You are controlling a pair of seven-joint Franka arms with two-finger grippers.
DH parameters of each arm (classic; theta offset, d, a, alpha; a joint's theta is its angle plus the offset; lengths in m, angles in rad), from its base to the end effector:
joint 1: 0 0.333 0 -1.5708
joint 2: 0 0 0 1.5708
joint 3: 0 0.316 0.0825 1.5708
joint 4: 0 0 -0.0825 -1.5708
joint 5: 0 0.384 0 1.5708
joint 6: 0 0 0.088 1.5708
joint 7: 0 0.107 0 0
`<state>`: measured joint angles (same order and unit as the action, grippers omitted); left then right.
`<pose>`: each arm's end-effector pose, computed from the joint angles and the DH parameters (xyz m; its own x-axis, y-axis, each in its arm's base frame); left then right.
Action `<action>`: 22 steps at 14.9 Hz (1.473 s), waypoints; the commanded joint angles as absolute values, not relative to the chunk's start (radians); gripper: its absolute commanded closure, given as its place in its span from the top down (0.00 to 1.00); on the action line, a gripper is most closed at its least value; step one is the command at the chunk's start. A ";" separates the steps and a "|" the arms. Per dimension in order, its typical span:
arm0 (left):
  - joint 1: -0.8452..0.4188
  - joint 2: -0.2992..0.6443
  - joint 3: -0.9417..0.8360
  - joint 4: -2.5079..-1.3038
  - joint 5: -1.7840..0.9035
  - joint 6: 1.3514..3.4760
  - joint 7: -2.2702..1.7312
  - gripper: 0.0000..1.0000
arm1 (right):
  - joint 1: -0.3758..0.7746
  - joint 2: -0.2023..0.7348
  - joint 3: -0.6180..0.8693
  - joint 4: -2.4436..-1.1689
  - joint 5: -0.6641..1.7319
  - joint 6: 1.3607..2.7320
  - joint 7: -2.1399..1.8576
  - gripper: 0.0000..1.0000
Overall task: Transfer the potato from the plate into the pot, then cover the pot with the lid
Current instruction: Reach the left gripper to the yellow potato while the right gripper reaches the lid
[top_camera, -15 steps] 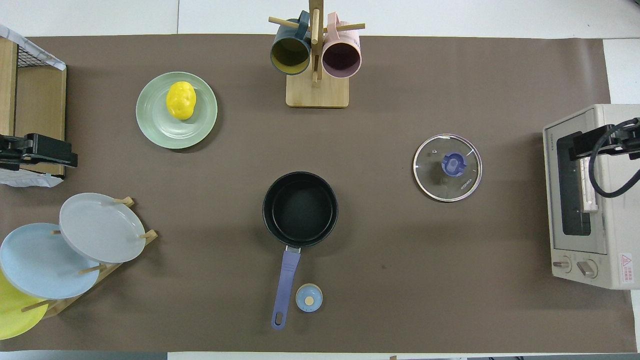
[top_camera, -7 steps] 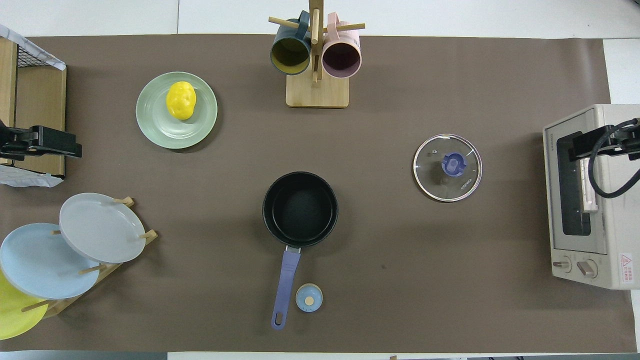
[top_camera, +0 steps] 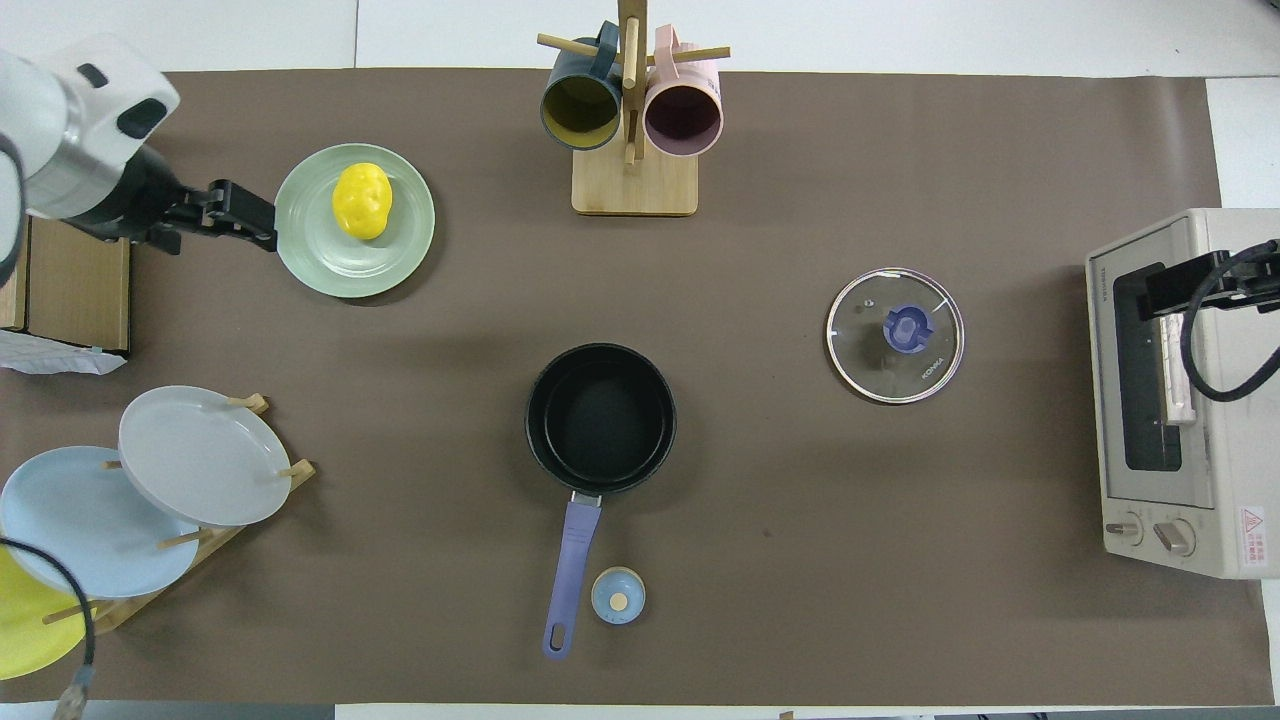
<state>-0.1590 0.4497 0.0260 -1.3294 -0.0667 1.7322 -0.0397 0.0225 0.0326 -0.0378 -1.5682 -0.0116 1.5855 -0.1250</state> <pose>0.6800 -0.1005 0.4722 0.9952 -0.0844 -0.0491 -0.0819 -0.9953 0.0520 0.5653 -0.0095 0.6088 0.9938 0.1096 -0.0168 0.1098 -0.9939 0.0108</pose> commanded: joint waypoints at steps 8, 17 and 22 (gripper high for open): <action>-0.202 0.707 0.044 -1.242 -0.066 1.978 -0.051 1.00 | 0.103 0.262 0.052 -1.770 0.002 2.069 -0.144 1.00; -0.207 0.749 0.048 -1.259 -0.037 2.025 -0.051 1.00 | 0.074 0.232 0.054 -2.000 0.003 2.247 -0.183 1.00; -0.215 0.721 0.046 -1.262 -0.043 2.022 -0.051 0.00 | 0.075 0.236 0.054 -2.046 0.003 2.296 -0.183 1.00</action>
